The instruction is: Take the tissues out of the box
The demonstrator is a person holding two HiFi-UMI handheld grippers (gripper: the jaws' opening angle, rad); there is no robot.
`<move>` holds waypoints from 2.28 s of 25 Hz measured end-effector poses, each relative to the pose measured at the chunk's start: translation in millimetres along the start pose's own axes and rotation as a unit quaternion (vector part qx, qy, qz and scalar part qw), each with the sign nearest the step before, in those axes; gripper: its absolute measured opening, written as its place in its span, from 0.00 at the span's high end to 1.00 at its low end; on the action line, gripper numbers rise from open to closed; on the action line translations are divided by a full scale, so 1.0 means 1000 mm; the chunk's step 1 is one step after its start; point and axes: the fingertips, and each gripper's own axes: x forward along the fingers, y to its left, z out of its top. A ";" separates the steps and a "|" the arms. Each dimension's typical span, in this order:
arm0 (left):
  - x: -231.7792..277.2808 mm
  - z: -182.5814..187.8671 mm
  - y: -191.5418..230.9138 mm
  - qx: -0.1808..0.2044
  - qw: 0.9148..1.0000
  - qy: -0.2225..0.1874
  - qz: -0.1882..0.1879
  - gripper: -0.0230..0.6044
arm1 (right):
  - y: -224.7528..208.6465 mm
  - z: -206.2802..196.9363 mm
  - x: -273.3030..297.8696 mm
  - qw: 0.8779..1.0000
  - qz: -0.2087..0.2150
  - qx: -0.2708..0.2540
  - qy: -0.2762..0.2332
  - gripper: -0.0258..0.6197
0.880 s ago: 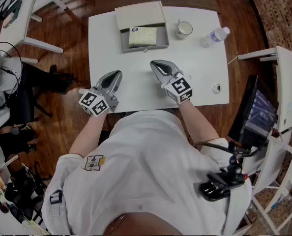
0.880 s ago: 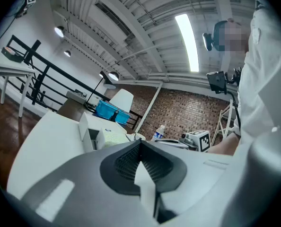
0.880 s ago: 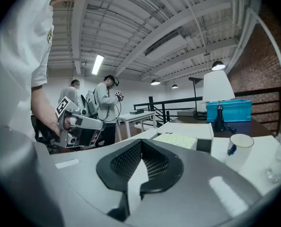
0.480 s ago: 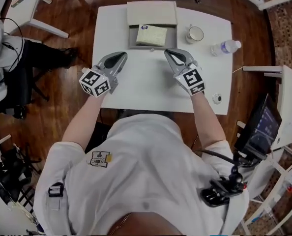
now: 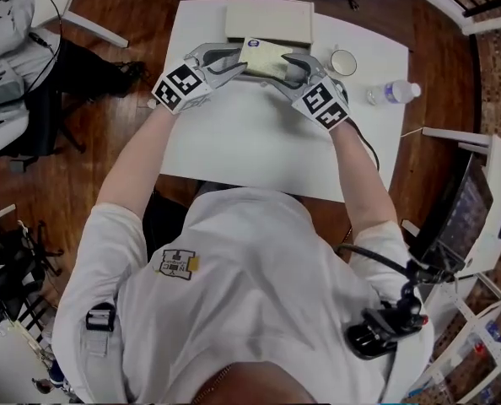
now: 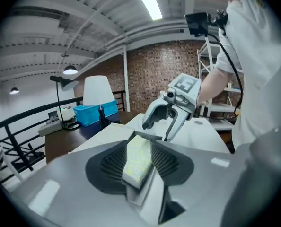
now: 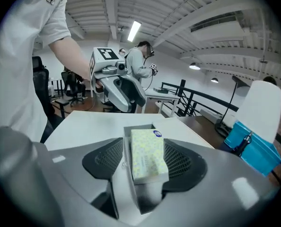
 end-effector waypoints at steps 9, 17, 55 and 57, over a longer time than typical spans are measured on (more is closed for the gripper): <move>-0.001 -0.035 -0.006 0.016 0.999 0.029 -0.015 0.76 | -0.013 -0.017 0.039 0.994 0.026 -0.054 0.091 0.36; 0.023 -0.053 0.023 -0.002 0.999 0.044 -0.016 0.76 | -0.025 -0.053 0.061 0.985 0.048 -0.036 0.162 0.26; 0.007 -0.049 0.022 -0.034 0.999 0.023 -0.005 0.76 | -0.022 -0.042 0.053 0.982 0.104 -0.002 0.156 0.33; 0.011 -0.050 0.021 -0.032 0.999 0.026 -0.009 0.76 | -0.027 -0.040 0.052 0.983 0.100 0.005 0.153 0.33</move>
